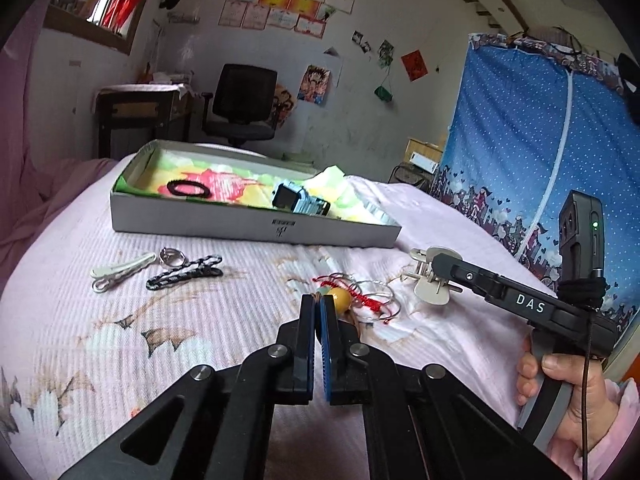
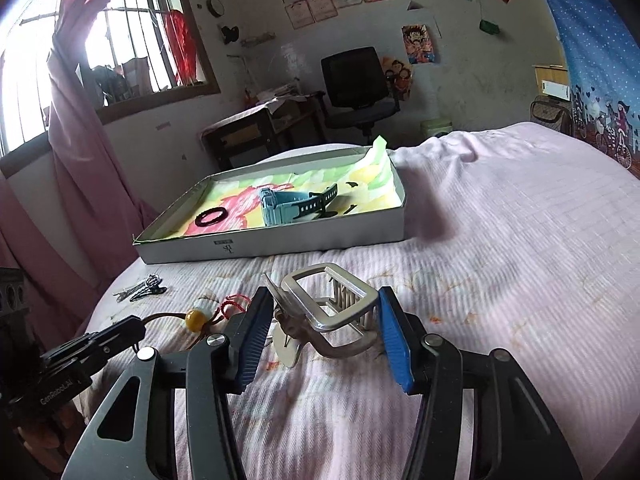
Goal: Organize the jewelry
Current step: 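Carry the bead hair tie and claw clip into the box and open both tools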
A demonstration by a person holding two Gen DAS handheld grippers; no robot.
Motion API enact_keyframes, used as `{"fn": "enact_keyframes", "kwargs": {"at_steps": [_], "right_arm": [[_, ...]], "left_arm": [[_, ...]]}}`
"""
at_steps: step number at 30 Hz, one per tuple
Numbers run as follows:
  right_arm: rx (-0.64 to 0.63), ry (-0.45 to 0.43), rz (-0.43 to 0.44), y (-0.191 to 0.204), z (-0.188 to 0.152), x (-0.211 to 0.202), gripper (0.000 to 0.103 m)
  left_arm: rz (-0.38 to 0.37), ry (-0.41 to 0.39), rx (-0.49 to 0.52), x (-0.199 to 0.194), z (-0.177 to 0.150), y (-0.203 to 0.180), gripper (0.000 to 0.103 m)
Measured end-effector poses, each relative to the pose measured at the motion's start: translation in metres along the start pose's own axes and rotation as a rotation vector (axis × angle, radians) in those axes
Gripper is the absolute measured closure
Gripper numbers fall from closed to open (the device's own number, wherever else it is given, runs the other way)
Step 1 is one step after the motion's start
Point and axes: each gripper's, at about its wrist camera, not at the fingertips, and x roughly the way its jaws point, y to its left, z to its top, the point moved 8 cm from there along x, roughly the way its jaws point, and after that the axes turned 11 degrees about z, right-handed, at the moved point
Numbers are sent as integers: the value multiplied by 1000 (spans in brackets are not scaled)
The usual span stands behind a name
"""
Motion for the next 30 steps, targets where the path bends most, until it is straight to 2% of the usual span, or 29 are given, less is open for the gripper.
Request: {"fn": "enact_keyframes", "kwargs": {"at_steps": [7, 14, 19, 24, 30], "right_arm": [[-22, -52, 15, 6, 10, -10, 55], [-43, -118, 53, 14, 39, 0, 55], [-40, -136, 61, 18, 63, 23, 55], [-43, -135, 36, 19, 82, 56, 55], [-33, -122, 6, 12, 83, 83, 55]], "left_arm": [[-20, -59, -11, -14, 22, -3, 100], [9, -116, 20, -13, 68, -1, 100], [61, -155, 12, 7, 109, 10, 100], [121, -147, -26, 39, 135, 29, 100], [168, -102, -73, 73, 134, 45, 100]]}}
